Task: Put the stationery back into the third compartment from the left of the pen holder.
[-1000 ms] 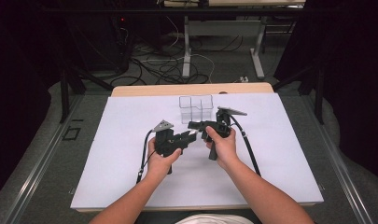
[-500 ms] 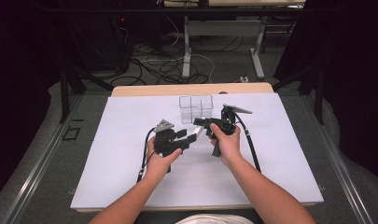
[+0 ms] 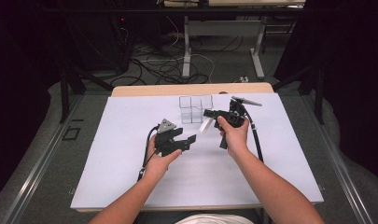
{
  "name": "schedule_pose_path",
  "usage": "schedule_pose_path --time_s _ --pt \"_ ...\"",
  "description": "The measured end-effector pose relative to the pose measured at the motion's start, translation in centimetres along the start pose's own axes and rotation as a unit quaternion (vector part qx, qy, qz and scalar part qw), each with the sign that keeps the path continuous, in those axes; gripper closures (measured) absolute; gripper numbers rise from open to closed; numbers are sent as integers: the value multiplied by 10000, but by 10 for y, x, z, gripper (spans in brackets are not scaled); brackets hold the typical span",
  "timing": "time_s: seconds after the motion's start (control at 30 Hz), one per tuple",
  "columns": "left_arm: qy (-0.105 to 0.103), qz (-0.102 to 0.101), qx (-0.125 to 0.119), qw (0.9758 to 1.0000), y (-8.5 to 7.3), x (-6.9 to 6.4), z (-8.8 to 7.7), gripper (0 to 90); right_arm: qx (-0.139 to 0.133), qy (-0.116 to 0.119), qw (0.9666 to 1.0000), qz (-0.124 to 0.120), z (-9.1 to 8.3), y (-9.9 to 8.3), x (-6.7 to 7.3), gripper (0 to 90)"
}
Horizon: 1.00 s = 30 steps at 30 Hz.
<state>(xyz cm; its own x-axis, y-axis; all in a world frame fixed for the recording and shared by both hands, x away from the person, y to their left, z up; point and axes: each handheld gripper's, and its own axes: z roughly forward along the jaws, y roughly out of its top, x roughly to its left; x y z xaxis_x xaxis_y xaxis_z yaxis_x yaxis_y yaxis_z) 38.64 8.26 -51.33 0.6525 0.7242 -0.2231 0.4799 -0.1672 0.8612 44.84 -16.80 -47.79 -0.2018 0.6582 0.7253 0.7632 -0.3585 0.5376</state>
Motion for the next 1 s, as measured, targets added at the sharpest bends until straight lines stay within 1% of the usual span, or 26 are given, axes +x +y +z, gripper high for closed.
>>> schedule_pose_path --time_s 0.03,0.07,0.1,0.13,0.17,0.2,0.27,0.3,0.33,0.37,0.43,0.47,0.53,0.6,0.63,0.67,0.73,0.77,0.8,0.83,0.93,1.0 --pt "41 16 -9 10000 0 1 1 312 -98 -91 9998 -111 -2 3 2 660" --pt "75 70 25 9999 0 2 0 312 -169 -138 9996 -169 -3 6 3 660" --pt "79 76 66 9999 0 3 0 312 -268 -212 9990 -303 -4 9 4 660" --pt "92 84 75 9999 0 4 0 310 -284 -252 9986 -373 -5 12 6 660" --pt "127 65 60 9999 0 4 1 307 -363 -301 9980 -430 -6 15 8 660" --pt "118 -3 108 9999 0 4 1 303 -378 -327 9974 -520 -7 18 9 660" --pt "123 10 125 9998 0 6 1 297 -511 -447 9952 -707 -6 22 13 660" --pt "133 -11 157 9998 0 6 1 293 -485 -479 9945 -797 -7 25 15 660" --pt "142 -28 150 9998 -1 7 2 293 -544 -538 9929 -909 -6 26 17 660" --pt "144 -27 232 9996 0 8 1 291 -637 -670 9901 -1057 -4 28 20 660" --pt "206 -78 206 9995 -1 9 2 264 -688 -782 9846 -1404 -3 32 25 660" --pt "192 -189 244 9993 -1 9 2 247 -737 -875 9808 -1576 -2 34 27 660" --pt "204 -230 216 9993 -2 10 3 218 -796 -996 9752 -1811 2 36 33 660" --pt "233 -195 199 9993 -2 11 3 177 -818 -1081 9695 -2044 5 39 36 659" --pt "253 -147 204 9994 -2 12 3 164 -814 -1097 9688 -2069 7 40 37 660" --pt "265 -125 208 9994 -2 12 3 158 -833 -1140 9669 -2127 9 41 38 660" --pt "299 -72 209 9993 -2 11 3 152 -836 -1214 9649 -2171 14 43 42 660" --pt "344 -78 221 9991 -2 10 3 146 -870 -1254 9625 -2242 17 44 43 660" --pt "434 -69 246 9987 -2 9 4 139 -860 -1282 9605 -2313 19 45 45 659" --pt "475 -15 237 9986 -2 9 5 139 -868 -1323 9583 -2381 21 45 46 659" --pt "487 -20 286 9984 -3 9 5 117 -893 -1456 9507 -2587 27 47 49 659" --pt "510 -70 294 9982 -3 8 6 75 -938 -1498 9486 -2625 32 49 48 659"
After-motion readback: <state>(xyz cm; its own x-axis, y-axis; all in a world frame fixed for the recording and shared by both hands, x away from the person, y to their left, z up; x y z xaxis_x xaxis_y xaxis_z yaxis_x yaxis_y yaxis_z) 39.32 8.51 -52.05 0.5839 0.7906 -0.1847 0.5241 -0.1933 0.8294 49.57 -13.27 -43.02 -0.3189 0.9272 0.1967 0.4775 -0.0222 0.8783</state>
